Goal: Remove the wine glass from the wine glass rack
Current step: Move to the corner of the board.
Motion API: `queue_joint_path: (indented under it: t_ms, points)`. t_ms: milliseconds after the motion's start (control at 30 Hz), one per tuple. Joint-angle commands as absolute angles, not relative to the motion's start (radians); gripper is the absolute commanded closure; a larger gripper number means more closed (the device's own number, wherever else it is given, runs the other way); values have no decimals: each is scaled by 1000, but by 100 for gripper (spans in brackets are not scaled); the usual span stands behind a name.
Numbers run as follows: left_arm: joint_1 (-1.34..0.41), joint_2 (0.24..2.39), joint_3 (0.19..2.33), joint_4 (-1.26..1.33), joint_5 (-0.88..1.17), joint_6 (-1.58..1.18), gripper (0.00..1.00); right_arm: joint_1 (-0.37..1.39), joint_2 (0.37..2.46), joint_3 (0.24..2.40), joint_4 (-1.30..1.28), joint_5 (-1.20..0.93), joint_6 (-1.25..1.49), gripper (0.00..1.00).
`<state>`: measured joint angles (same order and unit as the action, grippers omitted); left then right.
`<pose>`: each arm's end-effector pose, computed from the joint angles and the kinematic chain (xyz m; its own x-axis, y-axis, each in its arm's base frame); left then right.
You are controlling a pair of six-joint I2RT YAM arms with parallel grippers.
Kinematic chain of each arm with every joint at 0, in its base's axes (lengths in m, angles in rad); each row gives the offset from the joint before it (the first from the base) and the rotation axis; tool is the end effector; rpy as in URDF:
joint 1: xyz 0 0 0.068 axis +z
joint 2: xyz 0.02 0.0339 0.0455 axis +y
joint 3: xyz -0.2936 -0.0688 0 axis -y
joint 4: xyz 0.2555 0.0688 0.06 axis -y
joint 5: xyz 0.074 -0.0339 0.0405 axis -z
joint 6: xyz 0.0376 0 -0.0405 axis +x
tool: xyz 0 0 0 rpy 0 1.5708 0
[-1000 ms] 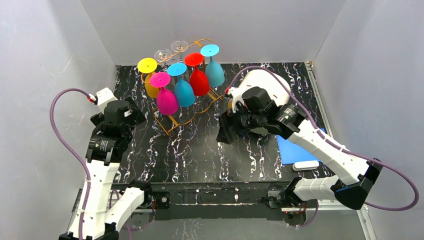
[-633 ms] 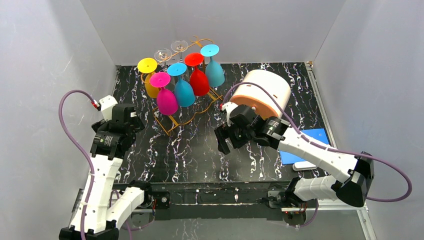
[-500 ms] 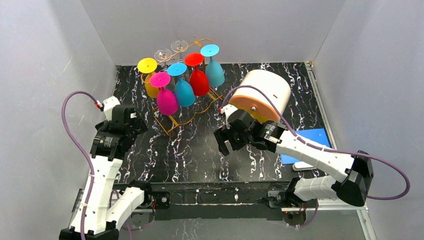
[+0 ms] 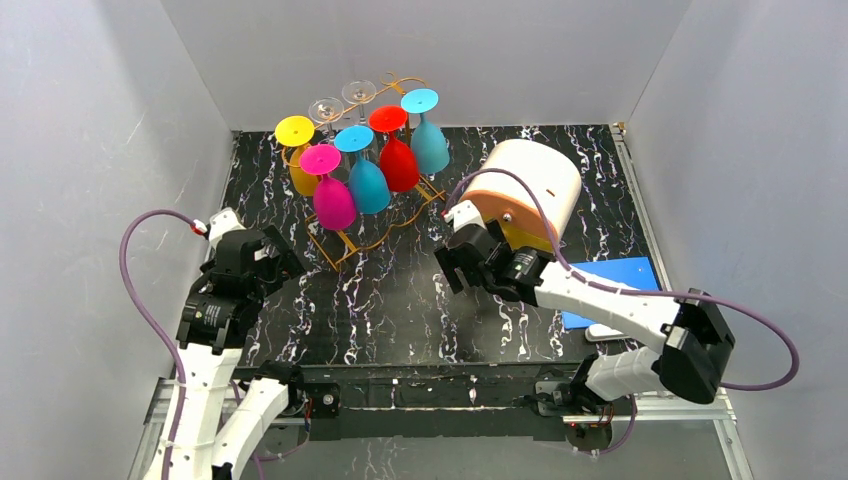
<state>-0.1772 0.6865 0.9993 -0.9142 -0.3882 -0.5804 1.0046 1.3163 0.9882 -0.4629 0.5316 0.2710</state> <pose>0.1081 -0.0049 0.3737 -0.3867 -0.4464 -0.8070 -0.4259 0.8626 -0.2730 0.1674 0.2279 0.2964 -0.5111 -0.3739 -0.7740 -0.4146 0.8960 -0.1591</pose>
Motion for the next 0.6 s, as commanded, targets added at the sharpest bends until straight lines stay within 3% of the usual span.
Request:
queue_joint_path:
  t_ms: [0,567]
  points:
    - [-179,678,982,-874,-318,-594,2,949,1352,977,-323,593,212,1]
    - [-179,682,950,-753,-136,-538,2,559,1515,990,-40,424,175,1]
